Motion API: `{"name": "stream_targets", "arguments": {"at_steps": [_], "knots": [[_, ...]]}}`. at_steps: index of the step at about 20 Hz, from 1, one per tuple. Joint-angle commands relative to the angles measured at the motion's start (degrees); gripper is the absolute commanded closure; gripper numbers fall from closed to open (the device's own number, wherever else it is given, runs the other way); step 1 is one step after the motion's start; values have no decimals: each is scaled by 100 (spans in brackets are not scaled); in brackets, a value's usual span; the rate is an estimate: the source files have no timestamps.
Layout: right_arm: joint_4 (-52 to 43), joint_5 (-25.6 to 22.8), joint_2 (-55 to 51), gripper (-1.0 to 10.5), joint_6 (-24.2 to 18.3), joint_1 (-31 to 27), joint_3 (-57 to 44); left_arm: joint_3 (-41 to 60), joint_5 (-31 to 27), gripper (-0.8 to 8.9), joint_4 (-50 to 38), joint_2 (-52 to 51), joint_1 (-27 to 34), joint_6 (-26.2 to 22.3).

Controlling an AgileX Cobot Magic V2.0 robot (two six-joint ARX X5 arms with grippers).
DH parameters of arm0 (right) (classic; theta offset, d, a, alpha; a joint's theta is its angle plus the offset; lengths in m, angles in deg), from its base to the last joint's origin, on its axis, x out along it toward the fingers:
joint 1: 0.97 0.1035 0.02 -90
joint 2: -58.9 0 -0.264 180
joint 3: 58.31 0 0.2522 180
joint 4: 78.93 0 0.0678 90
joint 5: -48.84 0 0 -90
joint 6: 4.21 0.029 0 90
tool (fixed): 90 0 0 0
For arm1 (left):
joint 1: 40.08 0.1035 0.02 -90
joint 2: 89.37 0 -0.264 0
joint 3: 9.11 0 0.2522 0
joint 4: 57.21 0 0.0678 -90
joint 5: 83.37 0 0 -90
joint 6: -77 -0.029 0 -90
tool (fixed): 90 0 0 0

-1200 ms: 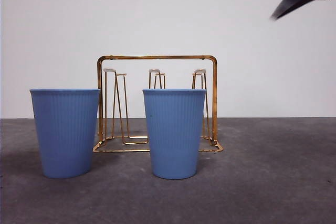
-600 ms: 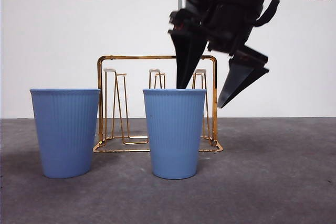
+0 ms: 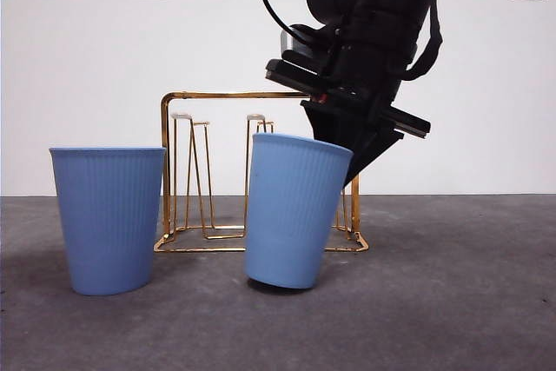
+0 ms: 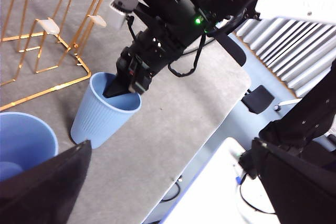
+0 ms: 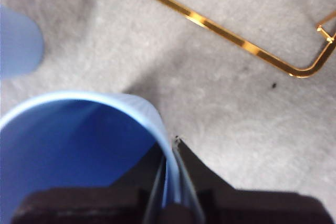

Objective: Pick up cup 1,put cup 1 in the cup rack,pick up cup 2,put cup 2 in the cup rack

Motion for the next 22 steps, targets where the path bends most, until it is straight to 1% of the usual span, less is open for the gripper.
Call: {"name": "stream_targets", "arguments": {"at_steps": [1,3,5,8,10,12,14,16,17,19,22], "knots": [[90,-7,-275,963,-157,15,28,-31,238,63,-328,94,-33,352],[105,-11,-802,963,-170,15,37,-31,625,63,-789,214,-33,772],[74,-17,-1582,963,-170,15,61,-31,907,63,-1543,367,-33,1377],[-160,-192,-2957,963,-164,15,227,-31,938,63,-2966,667,-151,2428],[-662,-509,-3847,963,-131,15,374,-31,798,63,-4015,903,-372,3150],[-1401,-632,-4527,963,-127,15,463,-31,365,63,-5136,1174,-745,3816],[-1971,-654,-4975,963,-103,15,476,-31,-400,63,-6304,1480,-1305,4358],[-2275,-719,-5156,963,-116,15,476,-31,-1176,63,-7630,1849,-1980,4782],[-2413,-732,-5171,963,-142,15,476,-31,-1578,63,-8317,2063,-2317,4935],[-2601,-728,-5160,963,-190,15,476,-31,-2111,63,-9134,2367,-2743,5025],[-2802,-695,-5112,963,-201,17,476,-31,-2702,63,-9801,2734,-3180,5027]]}}
